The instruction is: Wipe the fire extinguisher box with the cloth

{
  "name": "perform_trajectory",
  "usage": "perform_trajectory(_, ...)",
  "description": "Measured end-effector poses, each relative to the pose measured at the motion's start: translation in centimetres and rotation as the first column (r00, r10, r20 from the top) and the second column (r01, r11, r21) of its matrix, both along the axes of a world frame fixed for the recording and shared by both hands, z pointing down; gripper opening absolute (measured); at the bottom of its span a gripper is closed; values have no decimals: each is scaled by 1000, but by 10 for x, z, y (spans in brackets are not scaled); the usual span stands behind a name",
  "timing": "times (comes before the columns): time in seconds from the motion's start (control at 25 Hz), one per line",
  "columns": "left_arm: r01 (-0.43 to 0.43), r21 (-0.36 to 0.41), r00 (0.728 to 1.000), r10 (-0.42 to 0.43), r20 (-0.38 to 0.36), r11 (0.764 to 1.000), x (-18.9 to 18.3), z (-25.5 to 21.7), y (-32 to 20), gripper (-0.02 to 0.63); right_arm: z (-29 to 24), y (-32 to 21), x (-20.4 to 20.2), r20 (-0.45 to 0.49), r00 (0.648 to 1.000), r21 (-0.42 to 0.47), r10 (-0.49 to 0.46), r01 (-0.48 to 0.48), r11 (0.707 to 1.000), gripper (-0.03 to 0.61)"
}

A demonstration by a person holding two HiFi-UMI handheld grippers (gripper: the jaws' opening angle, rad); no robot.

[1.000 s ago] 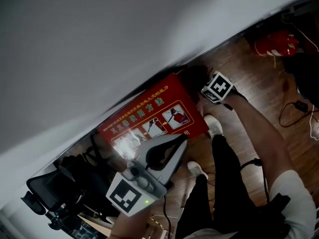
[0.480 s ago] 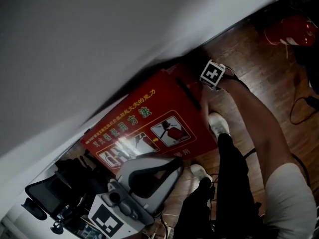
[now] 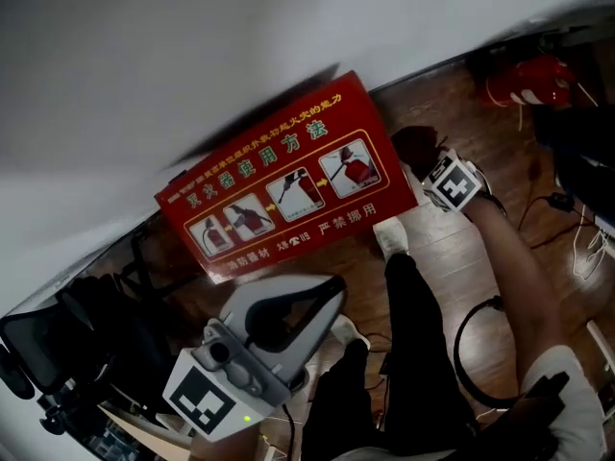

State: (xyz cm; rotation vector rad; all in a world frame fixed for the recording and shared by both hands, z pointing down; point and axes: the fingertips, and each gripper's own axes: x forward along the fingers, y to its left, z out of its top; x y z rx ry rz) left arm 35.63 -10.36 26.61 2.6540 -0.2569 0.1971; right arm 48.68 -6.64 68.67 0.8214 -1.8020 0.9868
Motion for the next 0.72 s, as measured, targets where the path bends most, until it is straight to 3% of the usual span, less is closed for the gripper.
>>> perform_trajectory(0.24, 34, 15, 998, -33, -52, 999, -59, -36, 59, 0, -130, 54, -43, -46, 998, 97, -33, 38, 995, 71)
perform_trajectory(0.44, 57, 23, 996, -56, -63, 998, -115, -49, 108, 0, -209, 72, -110, 2, 1000, 183, -23, 22, 983, 71)
perform_trajectory(0.56, 93, -8, 994, -94, -49, 996, -140, -39, 124, 0, -210, 60, -136, 25, 999, 208, -28, 23, 978, 71)
perform_trajectory(0.72, 133, -5, 991, -133, -33, 991, -152, -9, 124, 0, -156, 37, -139, -9, 1000, 174, -10, 11, 985, 71)
